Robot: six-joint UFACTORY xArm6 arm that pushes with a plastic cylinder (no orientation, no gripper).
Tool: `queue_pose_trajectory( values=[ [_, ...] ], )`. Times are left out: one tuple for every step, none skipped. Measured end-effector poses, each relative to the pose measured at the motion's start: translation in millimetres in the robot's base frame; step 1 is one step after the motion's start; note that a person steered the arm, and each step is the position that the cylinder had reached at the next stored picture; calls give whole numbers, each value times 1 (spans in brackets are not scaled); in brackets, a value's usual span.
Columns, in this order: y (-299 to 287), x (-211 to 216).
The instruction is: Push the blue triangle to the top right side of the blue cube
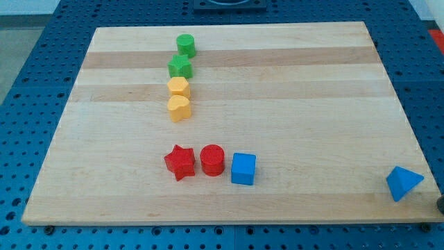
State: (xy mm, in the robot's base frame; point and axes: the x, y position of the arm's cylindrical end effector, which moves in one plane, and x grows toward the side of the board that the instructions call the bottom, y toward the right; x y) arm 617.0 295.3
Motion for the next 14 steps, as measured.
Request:
queue_pose_trajectory(
  values=[
    [-5,-1],
    [-26,-16],
    [-59,-24],
    [-92,-30],
    [-126,-36],
    [-135,-36],
    [-70,-17],
    [-14,-4],
    [-14,-42],
    [-27,-46],
    [-34,-38],
    [-58,-33],
    [-61,-64],
    [-62,-74]
  ],
)
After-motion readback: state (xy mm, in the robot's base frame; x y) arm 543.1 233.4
